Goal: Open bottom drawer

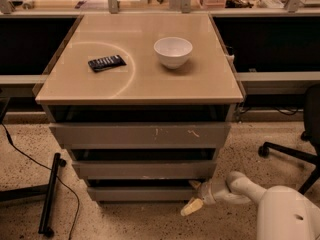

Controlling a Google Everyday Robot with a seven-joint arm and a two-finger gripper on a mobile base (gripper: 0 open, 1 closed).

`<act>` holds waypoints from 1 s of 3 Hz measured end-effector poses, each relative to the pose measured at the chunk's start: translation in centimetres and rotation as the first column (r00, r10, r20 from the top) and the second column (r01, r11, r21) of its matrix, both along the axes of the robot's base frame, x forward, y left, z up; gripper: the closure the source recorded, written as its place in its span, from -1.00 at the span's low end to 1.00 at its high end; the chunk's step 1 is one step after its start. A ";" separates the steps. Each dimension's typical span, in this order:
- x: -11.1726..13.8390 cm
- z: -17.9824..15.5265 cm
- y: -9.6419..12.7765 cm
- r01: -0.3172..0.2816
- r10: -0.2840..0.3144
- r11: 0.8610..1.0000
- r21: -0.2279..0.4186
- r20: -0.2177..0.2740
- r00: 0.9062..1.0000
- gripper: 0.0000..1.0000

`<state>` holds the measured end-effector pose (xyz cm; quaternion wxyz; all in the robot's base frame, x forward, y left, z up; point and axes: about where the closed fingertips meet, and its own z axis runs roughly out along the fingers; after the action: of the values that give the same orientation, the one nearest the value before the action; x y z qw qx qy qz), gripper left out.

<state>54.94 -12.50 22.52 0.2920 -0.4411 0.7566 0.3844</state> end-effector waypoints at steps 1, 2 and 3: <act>1.1 0.2 -0.5 0.001 -0.001 1.000 -0.031 0.012 1.000 -1.00; 1.1 0.2 -0.5 0.001 -0.001 1.000 -0.031 0.012 1.000 -1.00; 0.4 -0.4 0.2 -0.015 0.015 1.000 -0.019 -0.009 1.000 -1.00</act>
Offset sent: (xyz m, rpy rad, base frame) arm 0.0178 -0.0121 0.0016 -0.0533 -0.0123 -0.0078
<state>55.39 -12.27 22.17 0.2814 -0.4478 0.7582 0.3813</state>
